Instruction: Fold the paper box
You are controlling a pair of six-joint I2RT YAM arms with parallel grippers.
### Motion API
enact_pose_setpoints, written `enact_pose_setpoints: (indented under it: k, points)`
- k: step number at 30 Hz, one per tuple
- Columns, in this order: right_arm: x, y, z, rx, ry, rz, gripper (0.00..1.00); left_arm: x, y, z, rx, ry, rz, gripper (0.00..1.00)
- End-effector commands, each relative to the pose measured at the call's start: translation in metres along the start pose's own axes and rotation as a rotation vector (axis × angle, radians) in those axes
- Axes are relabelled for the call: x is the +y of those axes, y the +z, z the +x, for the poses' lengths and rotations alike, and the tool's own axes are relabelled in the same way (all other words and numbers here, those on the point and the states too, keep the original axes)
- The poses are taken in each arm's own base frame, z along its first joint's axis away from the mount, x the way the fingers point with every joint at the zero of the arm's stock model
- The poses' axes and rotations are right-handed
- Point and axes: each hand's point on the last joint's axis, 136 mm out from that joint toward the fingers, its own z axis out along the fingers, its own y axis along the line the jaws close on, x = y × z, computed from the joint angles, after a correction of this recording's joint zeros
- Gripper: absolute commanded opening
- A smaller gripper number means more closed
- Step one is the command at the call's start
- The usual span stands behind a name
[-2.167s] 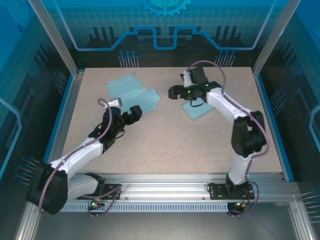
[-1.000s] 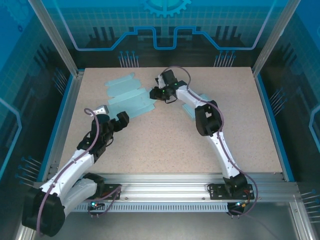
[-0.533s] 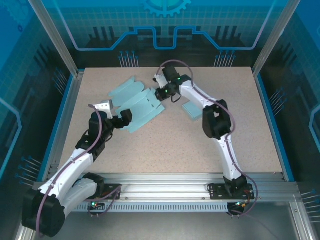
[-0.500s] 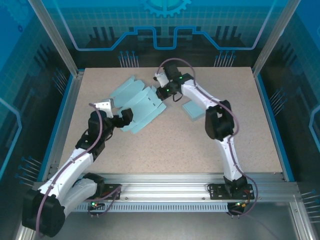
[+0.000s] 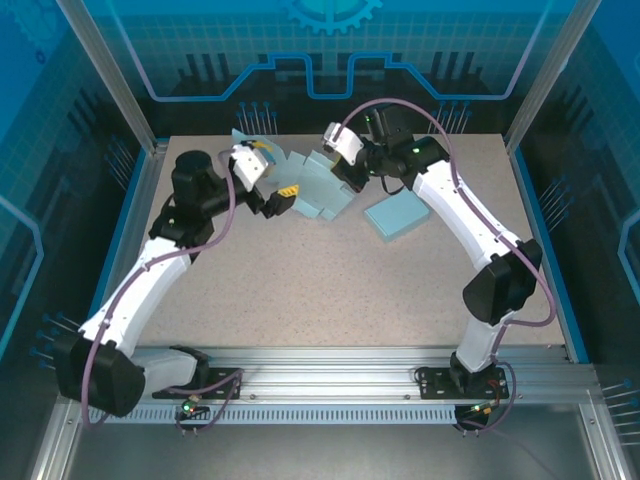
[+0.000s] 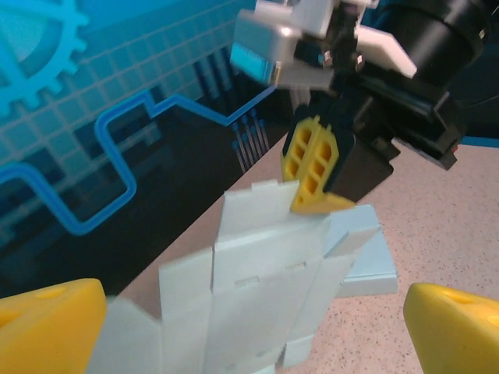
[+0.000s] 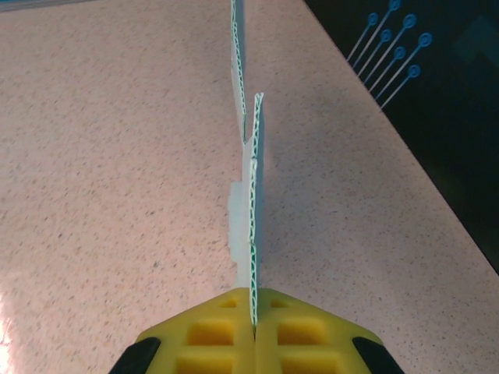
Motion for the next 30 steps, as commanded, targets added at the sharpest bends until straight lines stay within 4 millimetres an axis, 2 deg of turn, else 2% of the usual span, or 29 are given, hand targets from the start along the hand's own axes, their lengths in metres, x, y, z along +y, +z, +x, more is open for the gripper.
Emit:
enact_pose_setpoints:
  k: [1, 5, 8, 12, 16, 21, 27, 30]
  points:
    - [0.015, -0.023, -0.005, -0.028, -0.066, -0.051, 0.0, -0.011, 0.0, -0.03, -0.051, 0.159, 0.142, 0.96]
    - [0.021, -0.037, -0.009, -0.039, -0.086, -0.061, 0.0, -0.019, 0.004, -0.047, -0.088, 0.23, 0.253, 0.77]
    - [0.023, -0.045, -0.011, -0.043, -0.094, -0.057, 0.0, -0.027, 0.004, -0.051, -0.091, 0.255, 0.33, 0.7]
    - [0.026, -0.054, -0.013, -0.047, -0.104, -0.055, 0.0, -0.037, 0.009, -0.05, -0.07, 0.283, 0.385, 0.69]
    - [0.031, -0.061, -0.016, -0.058, -0.113, -0.06, 0.0, -0.037, 0.021, -0.047, -0.047, 0.29, 0.394, 0.69]
    - [0.036, -0.064, -0.018, -0.057, -0.128, -0.055, 0.0, -0.051, 0.03, -0.042, 0.004, 0.302, 0.456, 0.7]
    - [0.046, -0.07, -0.023, -0.063, -0.157, -0.055, 0.0, -0.055, 0.046, -0.032, 0.061, 0.326, 0.464, 0.69]
    - [0.049, -0.07, -0.022, -0.052, -0.164, -0.055, 0.0, -0.058, 0.052, -0.03, 0.084, 0.339, 0.472, 0.57]
